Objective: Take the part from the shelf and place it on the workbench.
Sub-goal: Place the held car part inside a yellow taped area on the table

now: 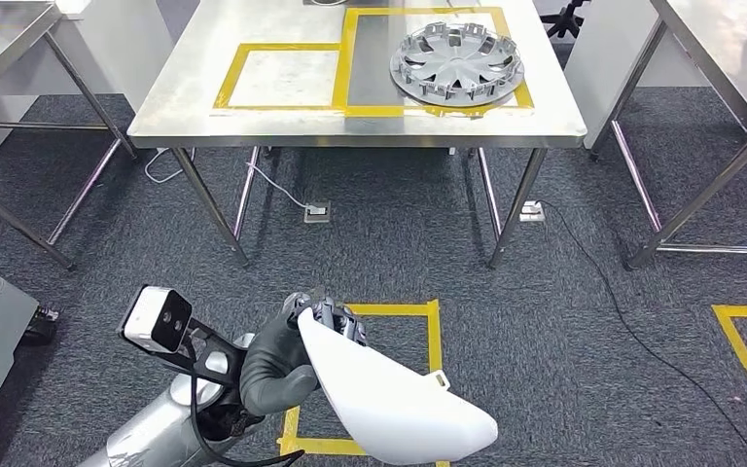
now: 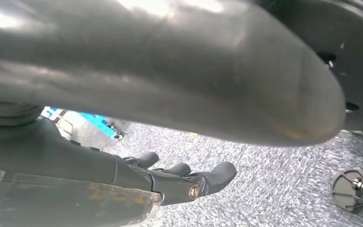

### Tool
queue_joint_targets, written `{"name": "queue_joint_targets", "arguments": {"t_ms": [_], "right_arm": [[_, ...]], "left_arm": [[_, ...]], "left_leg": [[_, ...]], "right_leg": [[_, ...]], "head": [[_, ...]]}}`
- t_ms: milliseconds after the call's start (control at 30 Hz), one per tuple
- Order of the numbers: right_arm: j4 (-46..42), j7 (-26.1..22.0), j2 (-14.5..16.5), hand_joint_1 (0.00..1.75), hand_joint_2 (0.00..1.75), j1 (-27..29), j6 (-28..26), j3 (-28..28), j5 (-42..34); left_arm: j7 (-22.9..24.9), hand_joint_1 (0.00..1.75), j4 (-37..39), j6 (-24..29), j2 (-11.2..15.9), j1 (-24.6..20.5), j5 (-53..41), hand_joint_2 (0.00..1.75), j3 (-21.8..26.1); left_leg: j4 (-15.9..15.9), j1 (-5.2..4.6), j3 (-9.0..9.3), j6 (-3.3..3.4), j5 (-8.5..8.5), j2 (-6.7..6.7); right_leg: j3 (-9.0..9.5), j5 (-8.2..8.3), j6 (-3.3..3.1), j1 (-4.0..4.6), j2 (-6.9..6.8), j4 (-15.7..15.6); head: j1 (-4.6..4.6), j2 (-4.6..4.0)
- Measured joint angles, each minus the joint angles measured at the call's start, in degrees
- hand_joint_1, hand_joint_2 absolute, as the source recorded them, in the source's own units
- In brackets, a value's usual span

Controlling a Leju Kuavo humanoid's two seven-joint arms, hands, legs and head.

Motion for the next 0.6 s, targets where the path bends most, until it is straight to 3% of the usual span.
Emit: {"name": "queue_joint_targets", "arguments": {"t_ms": [33,67,133,200,300,367,433,500,533,567,600], "right_arm": [[0.01,0.00,0.00,0.00,0.00,0.07,-0.01,-0.02,-0.01],[0.02,0.00,0.01,0.00,0.00,0.14,-0.03,-0.04,0.00],[0.02,0.00,0.07,0.00,0.00,0.19,-0.10,-0.06,0.01],[0.02,-0.01,0.30,0.00,0.00,0.06,-0.17,-0.08,0.02],[0.05,-0.02,0.40,0.00,0.00,-0.07,-0.24,-0.11,0.03],[0.07,-0.05,0.40,0.00,0.00,-0.09,-0.26,-0.11,0.10],[0.08,-0.13,0.40,0.00,0.00,-0.18,-0.33,-0.11,0.18],[0.13,-0.21,0.40,0.00,0.00,-0.20,-0.42,-0.11,0.27],[0.16,-0.22,0.40,0.00,0.00,-0.16,-0.44,-0.10,0.36],[0.20,-0.23,0.40,0.00,0.00,-0.07,-0.45,-0.09,0.47],[0.24,-0.24,0.38,0.00,0.00,0.03,-0.45,-0.07,0.57]], "left_arm": [[0.01,1.75,0.02,0.00,0.03,0.06,-0.01,1.75,-0.02],[0.01,1.75,0.04,0.00,0.04,0.09,-0.01,1.75,-0.02],[0.00,1.75,0.07,0.00,0.06,0.03,-0.01,1.75,0.01],[-0.01,1.75,0.07,0.00,0.06,-0.06,0.02,1.75,0.05],[-0.02,1.75,0.08,0.00,0.05,-0.11,0.07,1.75,0.09],[-0.02,1.75,0.04,-0.01,-0.01,-0.07,0.10,1.75,0.10],[-0.04,1.75,0.01,-0.01,-0.09,-0.08,0.14,1.75,0.11],[-0.06,1.75,0.01,0.01,-0.13,0.02,0.15,1.75,0.10],[-0.06,1.75,0.01,0.02,-0.12,0.14,0.14,1.75,0.10],[-0.06,1.75,0.01,0.03,-0.12,0.25,0.14,1.75,0.10],[-0.06,1.75,0.01,0.03,-0.12,0.32,0.13,1.75,0.12]], "left_leg": [[1.53,0.06,-1.61,-0.03,0.54,0.01],[0.64,0.08,-2.04,0.08,2.37,0.01],[-6.82,-0.03,0.16,0.76,8.17,0.03],[-13.58,-0.41,2.80,1.63,11.32,0.13],[-15.98,-0.86,4.17,2.71,10.96,0.07],[-16.80,-0.67,5.58,3.44,10.86,-0.09],[-17.21,-0.59,6.79,4.02,10.61,-0.10],[-17.23,-0.86,7.21,4.36,10.08,-0.18],[-17.22,-0.98,7.47,4.41,9.74,-0.30],[-17.21,-1.06,7.85,4.38,9.38,-0.46],[-17.20,-1.10,8.40,4.27,8.96,-0.60]], "right_leg": [[0.57,-0.46,0.03,0.04,0.05,0.00],[1.24,-0.94,0.09,0.08,0.10,-0.01],[2.67,-1.95,0.25,0.17,0.20,-0.11],[3.67,-2.85,0.68,0.41,0.26,-0.35],[4.91,-2.94,1.88,0.46,0.26,-0.94],[4.74,-3.08,2.27,0.47,0.06,0.61],[1.35,-4.54,2.05,0.52,-0.07,6.27],[-4.00,-6.90,1.86,0.56,-0.06,13.65],[-6.03,-7.64,1.94,0.56,-0.06,15.58],[-7.04,-7.51,2.19,0.55,-0.06,15.50],[-6.80,-6.11,2.63,0.55,-0.07,13.04]], "head": [[0.00,0.00],[0.00,0.00],[0.00,0.00],[0.04,0.00],[-0.01,0.00],[0.09,0.00],[0.24,0.00],[0.33,0.00],[0.31,0.00],[0.32,0.00],[0.32,0.00]]}}
